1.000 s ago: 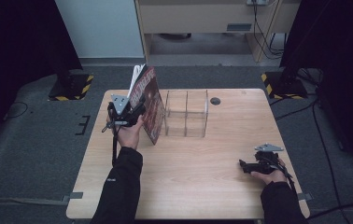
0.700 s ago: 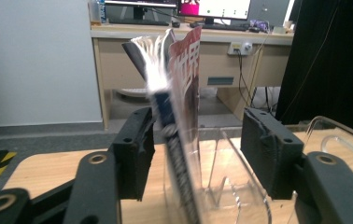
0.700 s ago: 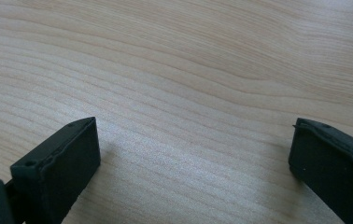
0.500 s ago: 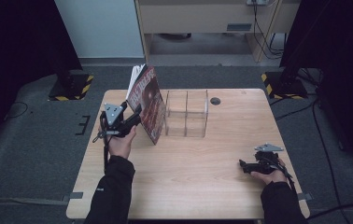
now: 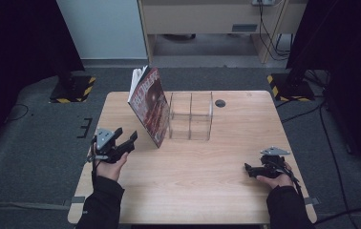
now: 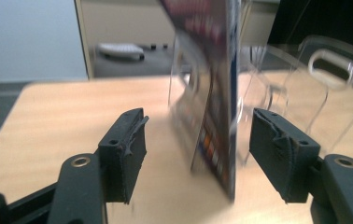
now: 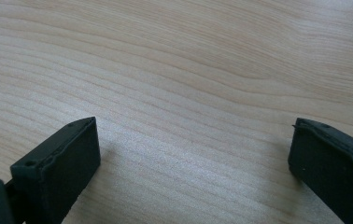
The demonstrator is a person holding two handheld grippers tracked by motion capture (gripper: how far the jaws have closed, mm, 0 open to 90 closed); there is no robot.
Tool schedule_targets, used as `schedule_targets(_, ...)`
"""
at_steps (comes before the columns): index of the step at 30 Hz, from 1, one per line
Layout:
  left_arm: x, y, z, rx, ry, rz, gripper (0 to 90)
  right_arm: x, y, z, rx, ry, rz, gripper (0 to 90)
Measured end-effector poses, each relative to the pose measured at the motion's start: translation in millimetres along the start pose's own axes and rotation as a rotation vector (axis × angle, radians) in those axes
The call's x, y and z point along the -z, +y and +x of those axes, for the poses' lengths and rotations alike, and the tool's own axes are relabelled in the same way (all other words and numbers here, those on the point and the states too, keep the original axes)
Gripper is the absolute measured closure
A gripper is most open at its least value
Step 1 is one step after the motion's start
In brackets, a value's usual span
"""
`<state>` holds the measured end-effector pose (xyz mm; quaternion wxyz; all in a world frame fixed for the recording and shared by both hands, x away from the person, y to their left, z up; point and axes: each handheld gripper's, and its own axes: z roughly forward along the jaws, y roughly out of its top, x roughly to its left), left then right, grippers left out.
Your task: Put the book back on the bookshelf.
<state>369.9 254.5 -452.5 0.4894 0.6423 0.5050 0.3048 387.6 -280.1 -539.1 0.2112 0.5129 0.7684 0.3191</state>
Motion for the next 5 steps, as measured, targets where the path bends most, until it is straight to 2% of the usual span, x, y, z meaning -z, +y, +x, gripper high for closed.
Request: schedule_targets(5,2.5,-23.1,10.9,0.015,0.006,0.066,33.1,0.0,0.0,-0.1,0.0,0.002,0.0,2.5)
